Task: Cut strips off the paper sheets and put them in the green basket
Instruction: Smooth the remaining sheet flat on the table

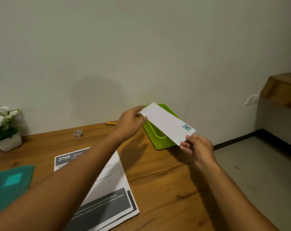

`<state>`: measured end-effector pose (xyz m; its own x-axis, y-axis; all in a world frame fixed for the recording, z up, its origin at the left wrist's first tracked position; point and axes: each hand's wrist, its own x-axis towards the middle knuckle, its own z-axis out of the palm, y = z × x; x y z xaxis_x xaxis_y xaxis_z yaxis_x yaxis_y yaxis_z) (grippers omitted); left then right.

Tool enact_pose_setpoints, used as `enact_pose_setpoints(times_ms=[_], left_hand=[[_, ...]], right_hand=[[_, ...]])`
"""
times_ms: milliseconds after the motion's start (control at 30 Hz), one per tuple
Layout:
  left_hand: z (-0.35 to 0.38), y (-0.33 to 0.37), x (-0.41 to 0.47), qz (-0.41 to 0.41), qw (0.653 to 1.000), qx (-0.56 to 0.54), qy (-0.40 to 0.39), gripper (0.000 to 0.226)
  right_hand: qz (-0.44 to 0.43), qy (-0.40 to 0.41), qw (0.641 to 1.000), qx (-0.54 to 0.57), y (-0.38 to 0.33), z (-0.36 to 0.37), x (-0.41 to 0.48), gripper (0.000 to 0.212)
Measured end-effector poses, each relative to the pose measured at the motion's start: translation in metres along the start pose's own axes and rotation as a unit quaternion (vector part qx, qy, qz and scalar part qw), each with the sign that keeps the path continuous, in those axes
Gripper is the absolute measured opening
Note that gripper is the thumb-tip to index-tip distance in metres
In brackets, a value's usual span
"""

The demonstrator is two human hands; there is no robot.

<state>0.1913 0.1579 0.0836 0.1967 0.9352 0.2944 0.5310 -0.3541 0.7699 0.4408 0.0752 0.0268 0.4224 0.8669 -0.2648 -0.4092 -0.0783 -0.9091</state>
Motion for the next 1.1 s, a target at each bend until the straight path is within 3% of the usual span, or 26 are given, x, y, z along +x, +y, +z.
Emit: enact_pose_setpoints(times_ms=[133,300,833,1100], left_hand=[[0.048,0.008,-0.009,0.104,0.976,0.149,-0.115,0.055],[0.075,0.002,-0.021,0.147,0.942,0.250,-0.167,0.056],[0.069,-0.004,-0.034,0.152,0.932,0.240,-0.224,0.067],[0.032,-0.029,-0.051,0.122,0.953,0.209,-0.180,0.065]], right_hand=[[0.018,0.029,0.999,0.030,0.006,0.011,0.009,0.003],[0.023,0.041,0.998,0.047,0.014,0.027,0.017,0.008],[-0.004,0.065,0.993,-0.098,0.034,0.030,0.026,0.026],[-0.064,-0.025,0.986,-0.150,0.050,0.059,-0.013,0.036]])
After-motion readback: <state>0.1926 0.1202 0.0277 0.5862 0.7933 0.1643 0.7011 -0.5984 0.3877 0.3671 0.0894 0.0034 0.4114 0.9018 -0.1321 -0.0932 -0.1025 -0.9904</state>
